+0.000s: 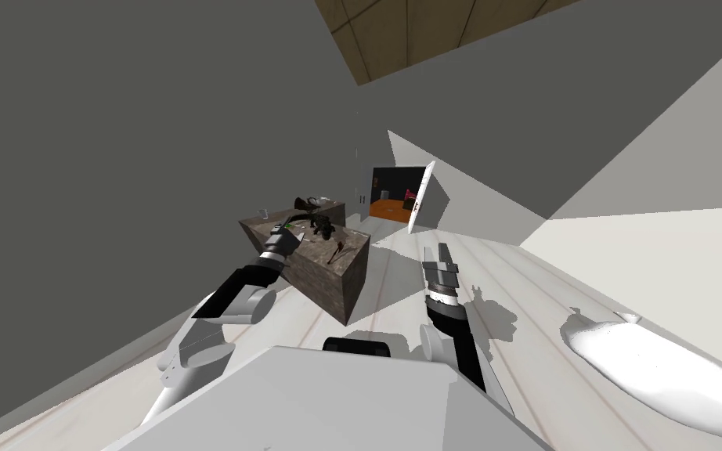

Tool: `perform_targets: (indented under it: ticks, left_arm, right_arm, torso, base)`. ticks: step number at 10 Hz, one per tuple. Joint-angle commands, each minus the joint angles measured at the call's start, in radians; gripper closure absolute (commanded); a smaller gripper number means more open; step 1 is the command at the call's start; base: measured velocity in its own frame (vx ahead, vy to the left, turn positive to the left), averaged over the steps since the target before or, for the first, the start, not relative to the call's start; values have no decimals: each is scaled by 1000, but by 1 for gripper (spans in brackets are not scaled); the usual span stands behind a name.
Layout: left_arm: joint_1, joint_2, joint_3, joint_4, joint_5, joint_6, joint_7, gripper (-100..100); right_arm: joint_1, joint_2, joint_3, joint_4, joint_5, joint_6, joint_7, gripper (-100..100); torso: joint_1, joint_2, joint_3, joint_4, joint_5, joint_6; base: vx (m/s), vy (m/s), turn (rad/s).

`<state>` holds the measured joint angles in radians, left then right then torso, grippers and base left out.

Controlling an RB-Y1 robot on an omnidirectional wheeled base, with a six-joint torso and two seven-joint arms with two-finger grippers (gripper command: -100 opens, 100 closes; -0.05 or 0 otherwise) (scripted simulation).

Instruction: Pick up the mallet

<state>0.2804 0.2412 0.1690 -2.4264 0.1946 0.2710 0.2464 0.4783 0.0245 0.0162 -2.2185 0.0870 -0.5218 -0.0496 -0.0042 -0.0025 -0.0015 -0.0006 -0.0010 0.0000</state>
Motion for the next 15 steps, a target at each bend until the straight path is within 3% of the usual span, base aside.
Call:
perform_targets:
  ticks: [1,2,3,5,10,12,15]
  left_arm:
    - [-14,5,12,11,22,50,32,-100]
    - [-14,5,12,11,22,75,32,-100]
    - [-28,13,26,23,43,105,61,-100]
    - [-28,13,26,23,43,136,61,-100]
    - [-64,38,68,70,103,287,150,-100]
    - [-64,38,68,70,103,327,150,-100]
    - [-84,57,97,112,140,425,209,-100]
  right_arm:
    - [0,0,0,0,0,0,0,0]
    - [0,0,0,0,0,0,0,0]
    - [0,0,0,0,0,0,0,0]
    - [0,0,0,0,0,0,0,0]
    - [0,0,0,0,0,0,0,0]
    - [0,0,0,0,0,0,0,0]
    - [0,0,0,0,0,0,0,0]
  torso:
    - [0,0,0,0,0,0]
    - [-1,-1,0,0,0,0]
    - [0,0,0,0,0,0]
    - [0,0,0,0,0,0]
    - [-1,-1,-1,0,0,0]
    - [-1,-2,-1,0,0,0]
    - [1,-1,-1,0,0,0]
  base:
    - [40,-74,30]
    - [36,-57,20]
    - [35,-80,23]
    - [25,-44,13]
    - [46,-71,25]
    - [41,-50,11]
    - [60,-61,24]
